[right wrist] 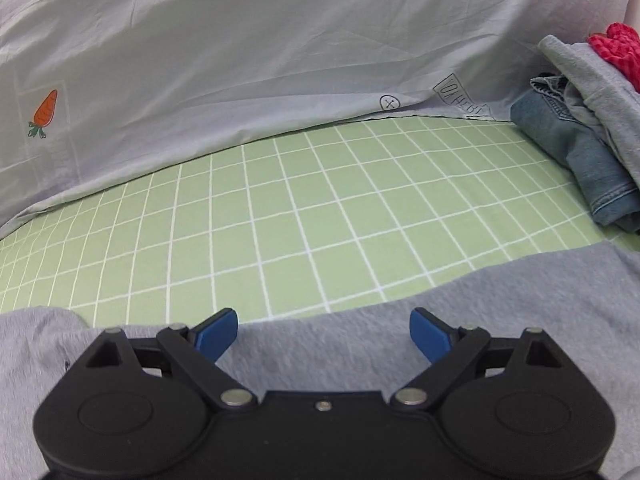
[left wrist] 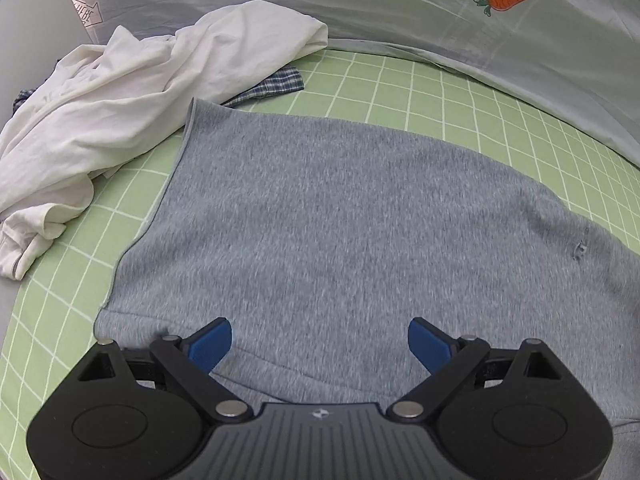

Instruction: Fold clothes

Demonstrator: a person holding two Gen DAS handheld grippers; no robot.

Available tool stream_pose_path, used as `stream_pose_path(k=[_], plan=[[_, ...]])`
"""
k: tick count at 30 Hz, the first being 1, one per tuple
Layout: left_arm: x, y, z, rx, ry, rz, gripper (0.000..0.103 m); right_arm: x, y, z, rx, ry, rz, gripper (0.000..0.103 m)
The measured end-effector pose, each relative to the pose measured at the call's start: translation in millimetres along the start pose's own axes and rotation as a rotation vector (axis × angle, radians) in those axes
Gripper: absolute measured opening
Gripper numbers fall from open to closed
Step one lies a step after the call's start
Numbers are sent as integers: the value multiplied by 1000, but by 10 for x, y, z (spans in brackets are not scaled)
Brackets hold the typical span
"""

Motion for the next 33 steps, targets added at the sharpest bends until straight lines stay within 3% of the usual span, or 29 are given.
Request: stream_pose_path(k=[2, 5, 6, 7, 9, 20, 25, 29, 30, 33], plan=[[-34, -22, 107, 3, 13, 10, 95, 44, 70, 117, 51, 59, 6, 91], [-36, -53, 207, 11, 28, 17, 95, 137, 60, 131, 71, 77, 49, 84], [-26, -63, 224, 14, 31, 19, 95, 149, 57, 107, 73, 60, 45, 75], [-15, -73, 240, 17, 34, 20, 95, 155, 55, 77, 67, 48, 35, 46], [-4, -72, 242, 18, 21, 15, 95, 165, 46, -3, 40, 32, 25, 2], [-15, -31, 243, 14, 14, -5, 96, 455, -99, -653, -4, -20, -3, 0], [-14, -40, 248, 7, 10, -15, 98, 842, -118, -626, -13, 89, -69, 0], [-22, -37, 242, 5, 9, -17, 99, 879, -117, -656, -11, 92, -109, 2], [-23, -39, 243, 4, 8, -18, 99, 809, -113, -691, -10, 58, -119, 4], [-30, -38, 245, 3, 10, -19, 100, 568, -95, -771, 1, -51, -161, 27]])
Point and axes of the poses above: each gripper's, at about its wrist camera, not at the fingertips, and z roughly the way its jaws point, y to its left, x to its underside, the point moved 9 cm from there along z, roughly the way its jaws point, and after that the axes turned 1 degree about -z, right-handed, at the moved point
